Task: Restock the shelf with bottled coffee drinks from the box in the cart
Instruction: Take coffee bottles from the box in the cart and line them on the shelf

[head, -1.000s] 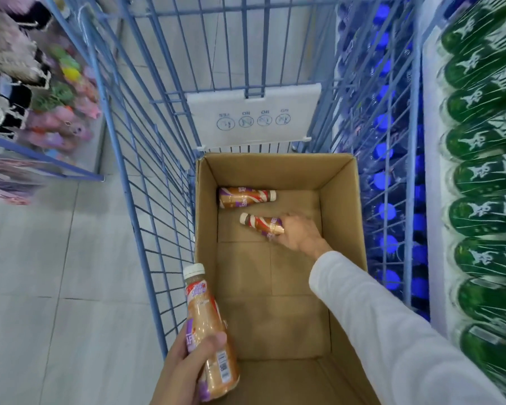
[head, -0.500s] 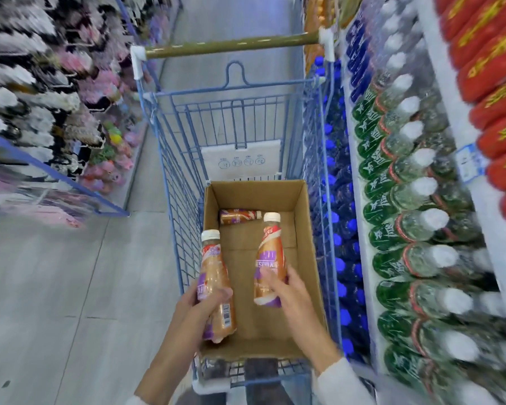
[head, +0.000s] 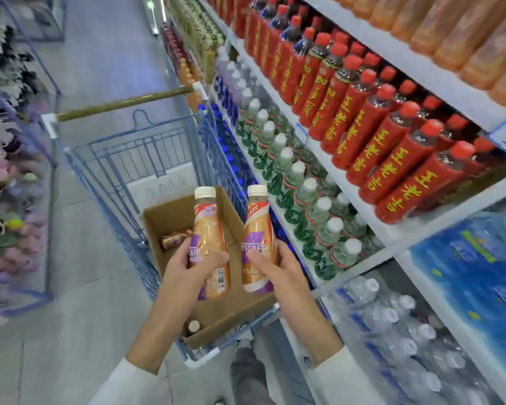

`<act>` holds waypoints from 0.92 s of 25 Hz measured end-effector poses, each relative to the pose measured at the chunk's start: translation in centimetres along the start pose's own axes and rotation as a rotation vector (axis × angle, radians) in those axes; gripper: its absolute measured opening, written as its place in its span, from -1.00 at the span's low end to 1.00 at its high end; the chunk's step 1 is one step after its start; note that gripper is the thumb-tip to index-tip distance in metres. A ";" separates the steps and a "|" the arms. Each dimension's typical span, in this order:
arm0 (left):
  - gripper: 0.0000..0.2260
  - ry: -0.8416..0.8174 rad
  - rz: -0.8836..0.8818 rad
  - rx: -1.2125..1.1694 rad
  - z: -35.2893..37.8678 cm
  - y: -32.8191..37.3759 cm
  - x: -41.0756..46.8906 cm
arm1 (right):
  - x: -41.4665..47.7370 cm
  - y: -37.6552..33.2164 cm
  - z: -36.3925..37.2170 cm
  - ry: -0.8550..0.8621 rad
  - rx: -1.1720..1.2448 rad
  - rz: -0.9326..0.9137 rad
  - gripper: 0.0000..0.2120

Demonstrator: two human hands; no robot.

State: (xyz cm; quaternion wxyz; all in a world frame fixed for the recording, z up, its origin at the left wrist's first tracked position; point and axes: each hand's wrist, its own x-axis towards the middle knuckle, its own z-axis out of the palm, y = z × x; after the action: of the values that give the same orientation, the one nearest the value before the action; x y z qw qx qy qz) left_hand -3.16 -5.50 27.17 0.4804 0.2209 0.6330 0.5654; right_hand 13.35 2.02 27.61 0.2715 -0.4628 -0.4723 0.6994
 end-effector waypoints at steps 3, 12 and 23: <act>-0.67 -0.187 0.045 0.032 2.9 1.0 -3.2 | -6.4 -0.1 -2.1 0.139 0.099 -0.060 -0.56; -0.51 -0.815 0.053 0.174 20.0 0.6 -14.6 | -27.2 1.5 -12.9 0.804 0.201 -0.300 -0.57; -0.73 -1.150 0.086 0.176 39.5 -4.8 -33.8 | -50.3 4.9 -26.1 1.197 0.219 -0.416 -0.38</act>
State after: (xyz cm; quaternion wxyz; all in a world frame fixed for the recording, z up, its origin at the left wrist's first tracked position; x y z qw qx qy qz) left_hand 46.89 -14.73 38.84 0.7032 0.5572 0.3056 0.3188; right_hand 58.58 -30.35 39.52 0.6638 -0.6414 -0.2446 0.2969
